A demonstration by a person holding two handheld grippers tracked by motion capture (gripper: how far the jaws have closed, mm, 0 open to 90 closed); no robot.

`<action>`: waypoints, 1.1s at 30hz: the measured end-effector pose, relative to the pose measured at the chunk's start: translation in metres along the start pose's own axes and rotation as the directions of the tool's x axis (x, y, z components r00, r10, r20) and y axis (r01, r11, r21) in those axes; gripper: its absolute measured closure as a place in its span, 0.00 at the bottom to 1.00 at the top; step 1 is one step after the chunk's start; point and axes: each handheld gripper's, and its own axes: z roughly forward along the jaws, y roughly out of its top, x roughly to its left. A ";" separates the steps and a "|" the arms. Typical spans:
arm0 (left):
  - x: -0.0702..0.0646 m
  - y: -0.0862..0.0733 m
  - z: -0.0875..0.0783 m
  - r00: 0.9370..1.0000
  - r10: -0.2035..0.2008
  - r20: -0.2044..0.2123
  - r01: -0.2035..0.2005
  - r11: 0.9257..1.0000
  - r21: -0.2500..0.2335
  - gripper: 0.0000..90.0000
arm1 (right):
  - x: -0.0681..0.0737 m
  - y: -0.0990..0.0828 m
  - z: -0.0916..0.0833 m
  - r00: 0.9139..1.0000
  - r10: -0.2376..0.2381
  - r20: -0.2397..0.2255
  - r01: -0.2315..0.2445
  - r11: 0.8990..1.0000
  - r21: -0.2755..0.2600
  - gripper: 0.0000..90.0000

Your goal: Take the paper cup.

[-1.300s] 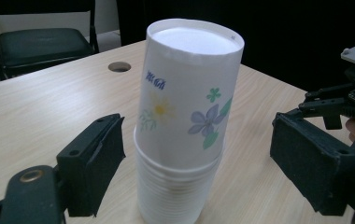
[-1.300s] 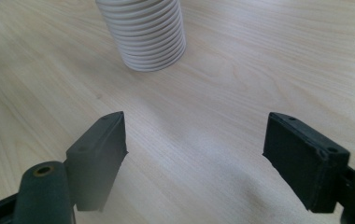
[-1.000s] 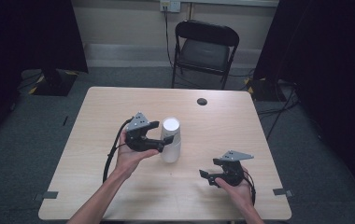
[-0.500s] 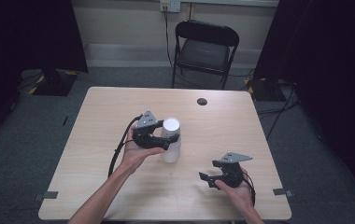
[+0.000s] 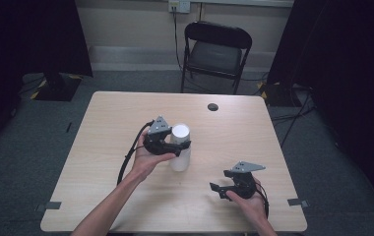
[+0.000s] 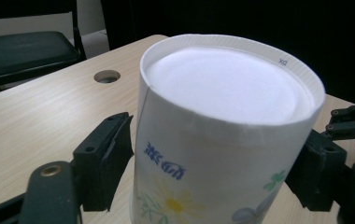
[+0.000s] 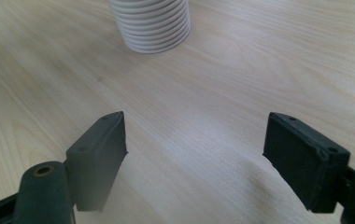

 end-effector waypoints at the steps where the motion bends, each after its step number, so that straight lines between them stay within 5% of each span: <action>1: -0.002 0.001 0.000 1.000 0.010 -0.004 -0.010 1.000 0.000 0.31 | 0.000 0.000 -0.001 1.000 -0.003 -0.001 0.003 1.000 0.000 0.23; 23: -0.008 0.013 -0.012 0.999 0.001 -0.044 -0.003 0.999 -0.041 0.35 | -0.001 -0.002 -0.003 1.000 0.004 0.007 -0.003 1.000 -0.005 0.24; 33: -0.007 0.017 -0.020 0.999 -0.019 -0.025 0.017 0.994 -0.105 0.35 | 0.002 -0.002 -0.001 1.000 -0.014 0.005 0.014 1.000 0.001 0.24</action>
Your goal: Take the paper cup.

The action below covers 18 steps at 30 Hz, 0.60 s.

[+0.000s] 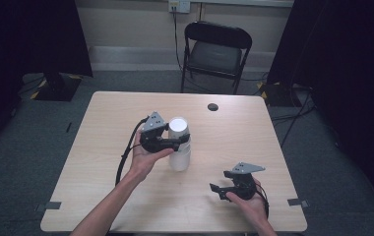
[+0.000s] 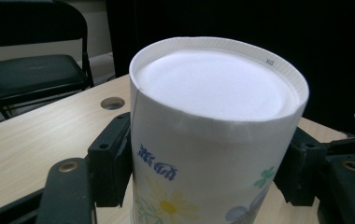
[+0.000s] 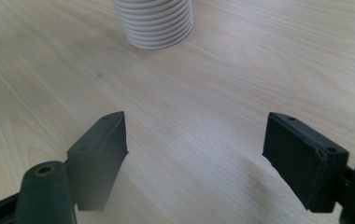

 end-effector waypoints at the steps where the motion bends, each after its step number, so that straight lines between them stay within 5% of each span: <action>1: 0.000 0.000 0.000 1.000 0.000 0.000 0.000 1.000 0.000 0.35 | 0.000 0.000 0.000 1.000 -0.003 0.001 0.003 1.000 0.001 0.24; 18: -0.002 0.009 -0.011 1.000 -0.007 -0.010 0.007 0.999 -0.044 0.36 | 0.003 0.001 0.002 1.000 -0.015 -0.007 0.015 1.000 0.001 0.24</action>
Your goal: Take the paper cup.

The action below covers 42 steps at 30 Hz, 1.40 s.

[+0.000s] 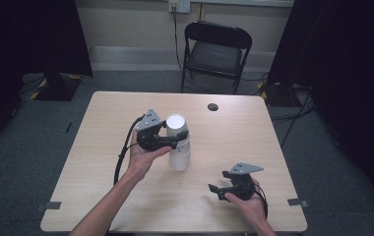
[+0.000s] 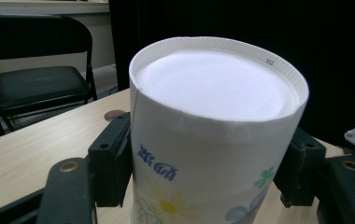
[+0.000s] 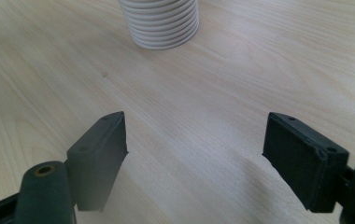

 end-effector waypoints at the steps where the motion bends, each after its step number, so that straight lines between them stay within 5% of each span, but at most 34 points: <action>1: -0.001 0.002 -0.001 1.000 -0.004 -0.005 0.004 1.000 -0.014 0.36 | 0.000 0.000 0.000 1.000 0.000 -0.001 0.000 1.000 0.000 0.24; 23: -0.004 0.016 -0.025 1.000 0.002 -0.021 -0.003 0.998 -0.060 0.35 | 0.001 0.001 0.002 1.000 0.001 0.006 -0.001 1.000 0.007 0.26; 34: -0.010 0.016 -0.052 0.999 0.001 0.045 0.000 1.000 -0.023 0.35 | 0.006 0.004 -0.001 1.000 -0.009 0.009 0.009 1.000 -0.007 0.27; 41: -0.022 0.000 -0.060 0.998 0.026 0.065 -0.025 1.000 -0.015 0.35 | 0.021 0.014 -0.005 0.999 -0.049 0.001 0.049 0.998 -0.039 0.29; 42: -0.024 -0.005 -0.062 0.996 0.012 0.094 -0.012 1.000 -0.002 0.35 | 0.023 0.015 -0.005 0.998 -0.056 -0.007 0.055 0.998 -0.040 0.31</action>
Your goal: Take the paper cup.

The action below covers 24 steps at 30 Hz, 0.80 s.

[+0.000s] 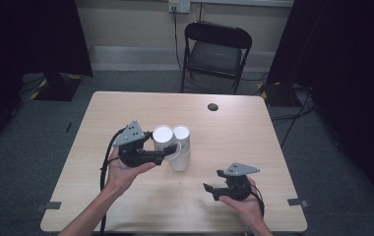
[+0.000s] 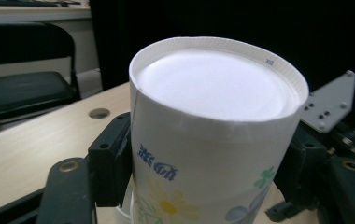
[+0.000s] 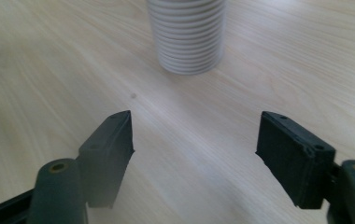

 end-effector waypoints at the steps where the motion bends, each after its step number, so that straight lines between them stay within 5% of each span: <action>1: -0.002 -0.003 -0.001 1.000 0.003 -0.002 -0.003 1.000 0.005 0.35 | 0.002 0.002 -0.001 1.000 -0.004 -0.010 0.004 1.000 -0.003 0.32; 13: -0.017 -0.041 -0.014 1.000 -0.029 -0.002 0.029 0.998 0.047 0.35 | 0.033 0.033 0.007 0.991 -0.086 -0.101 0.080 0.994 -0.070 0.46; 18: -0.024 -0.055 -0.010 0.996 -0.083 0.019 0.081 0.994 0.072 0.35 | 0.044 0.035 0.021 0.985 -0.110 -0.134 0.102 0.992 -0.069 0.50; 24: -0.032 -0.059 -0.004 0.996 -0.083 0.040 0.080 0.994 0.074 0.35 | 0.050 0.033 0.023 0.979 -0.130 -0.155 0.113 0.987 -0.112 0.53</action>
